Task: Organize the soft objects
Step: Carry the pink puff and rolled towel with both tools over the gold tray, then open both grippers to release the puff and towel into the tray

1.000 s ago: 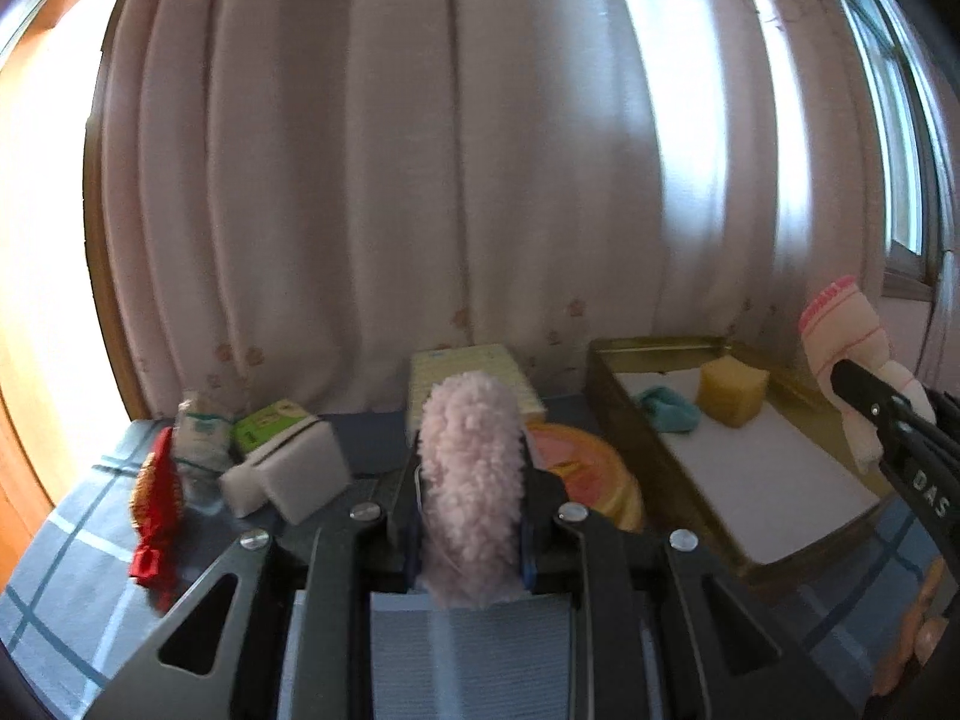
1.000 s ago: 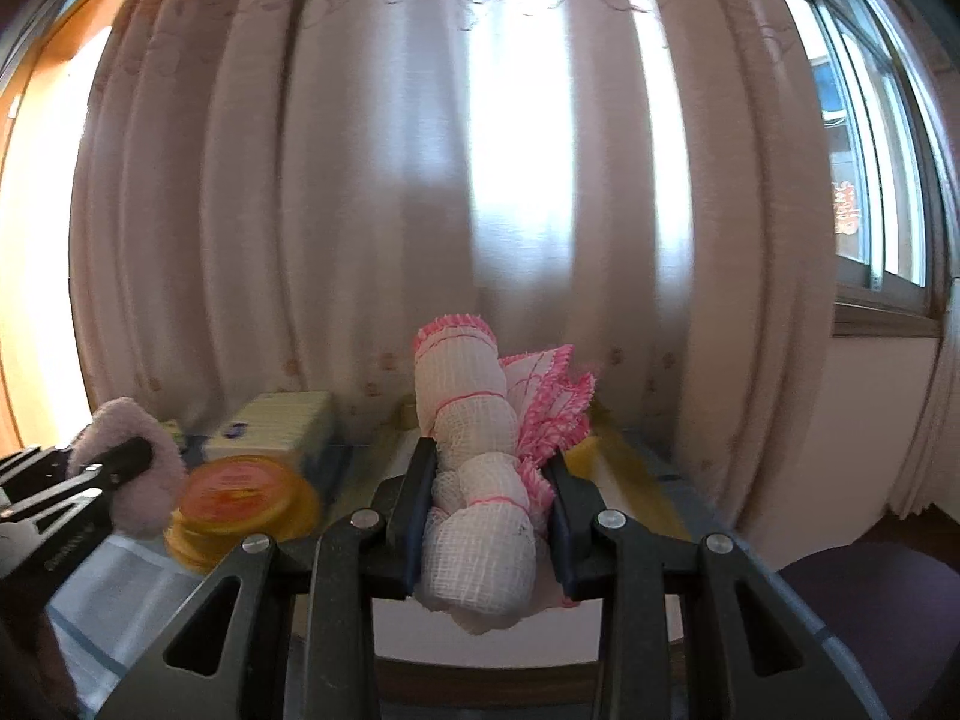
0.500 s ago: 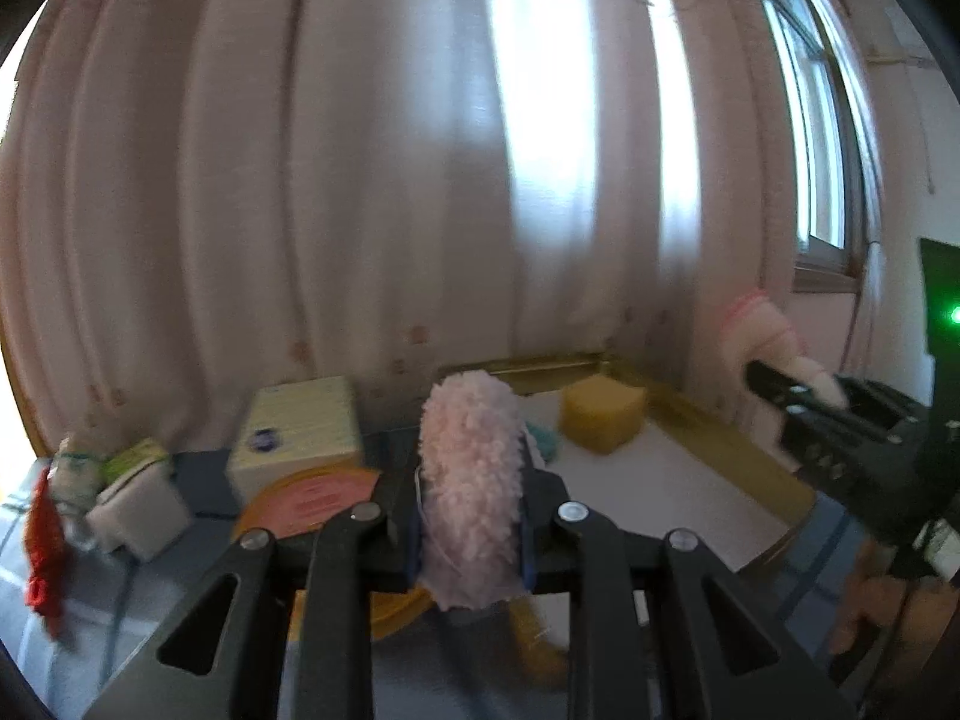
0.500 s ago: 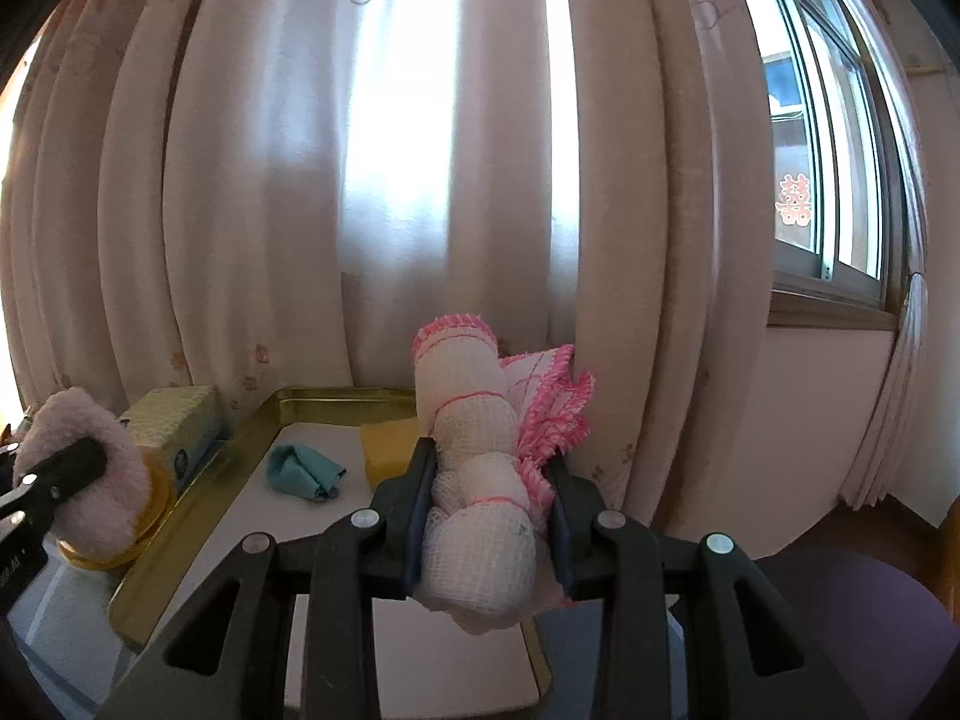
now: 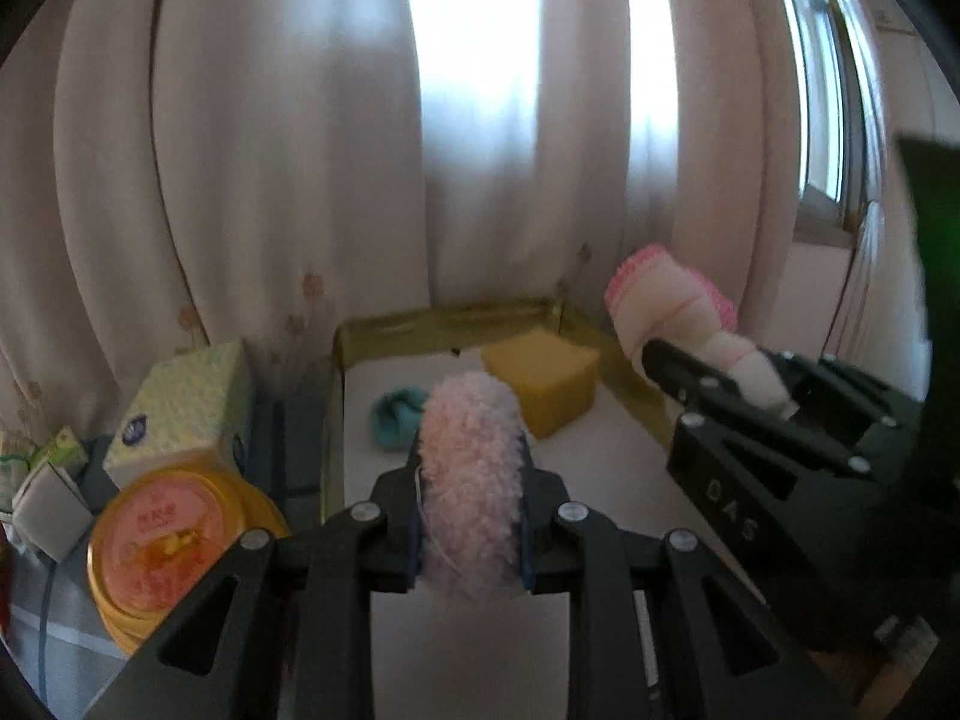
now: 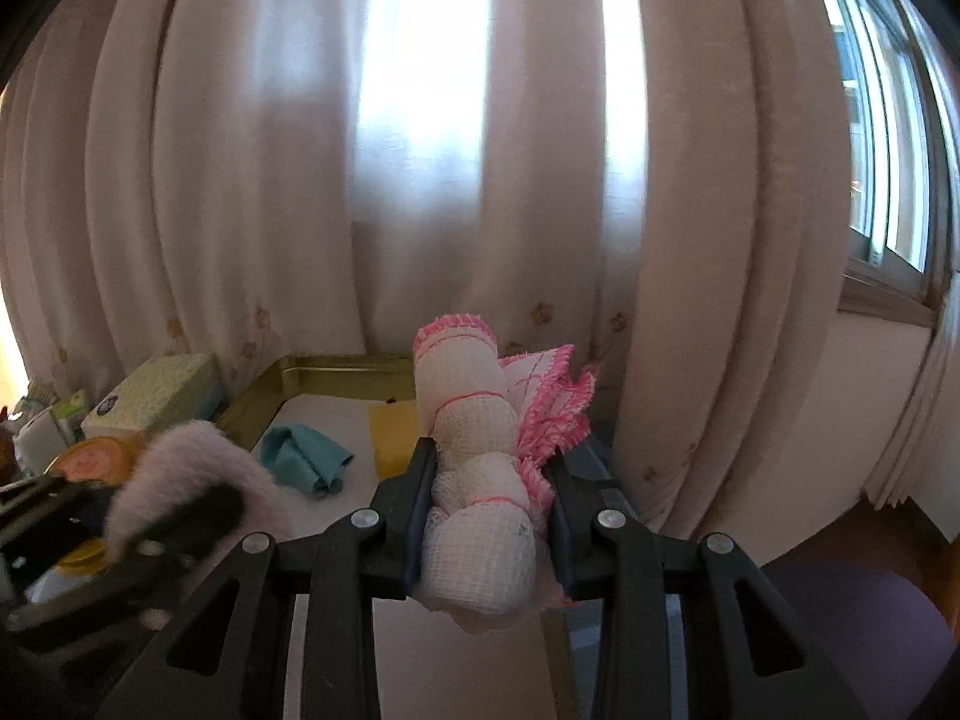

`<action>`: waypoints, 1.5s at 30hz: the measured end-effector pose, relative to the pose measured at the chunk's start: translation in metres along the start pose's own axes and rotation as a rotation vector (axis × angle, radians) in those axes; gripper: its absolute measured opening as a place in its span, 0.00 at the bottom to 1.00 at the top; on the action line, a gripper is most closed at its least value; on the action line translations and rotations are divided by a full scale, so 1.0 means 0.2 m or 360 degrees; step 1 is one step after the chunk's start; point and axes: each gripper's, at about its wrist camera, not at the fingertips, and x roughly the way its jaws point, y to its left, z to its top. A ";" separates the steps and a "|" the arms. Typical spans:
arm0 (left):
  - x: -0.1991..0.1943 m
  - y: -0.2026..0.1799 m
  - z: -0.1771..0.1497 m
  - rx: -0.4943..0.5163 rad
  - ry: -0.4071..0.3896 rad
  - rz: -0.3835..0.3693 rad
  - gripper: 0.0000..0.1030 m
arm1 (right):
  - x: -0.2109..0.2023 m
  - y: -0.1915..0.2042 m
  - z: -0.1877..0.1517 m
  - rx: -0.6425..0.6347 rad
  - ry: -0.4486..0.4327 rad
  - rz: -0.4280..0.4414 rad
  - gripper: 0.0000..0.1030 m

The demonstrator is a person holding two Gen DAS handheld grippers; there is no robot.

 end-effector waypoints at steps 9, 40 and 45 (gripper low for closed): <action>0.07 0.00 -0.01 -0.0041 0.0098 0.0041 0.21 | 0.04 0.03 0.01 -0.0044 0.0073 0.0060 0.36; -0.05 0.05 0.00 -0.0030 -0.0109 0.0288 1.00 | -0.14 -0.09 -0.02 0.0149 -0.0218 -0.0114 0.73; -0.04 0.09 -0.01 -0.0090 -0.0095 0.0298 1.00 | -0.17 -0.11 -0.02 0.0185 -0.0243 -0.0147 0.73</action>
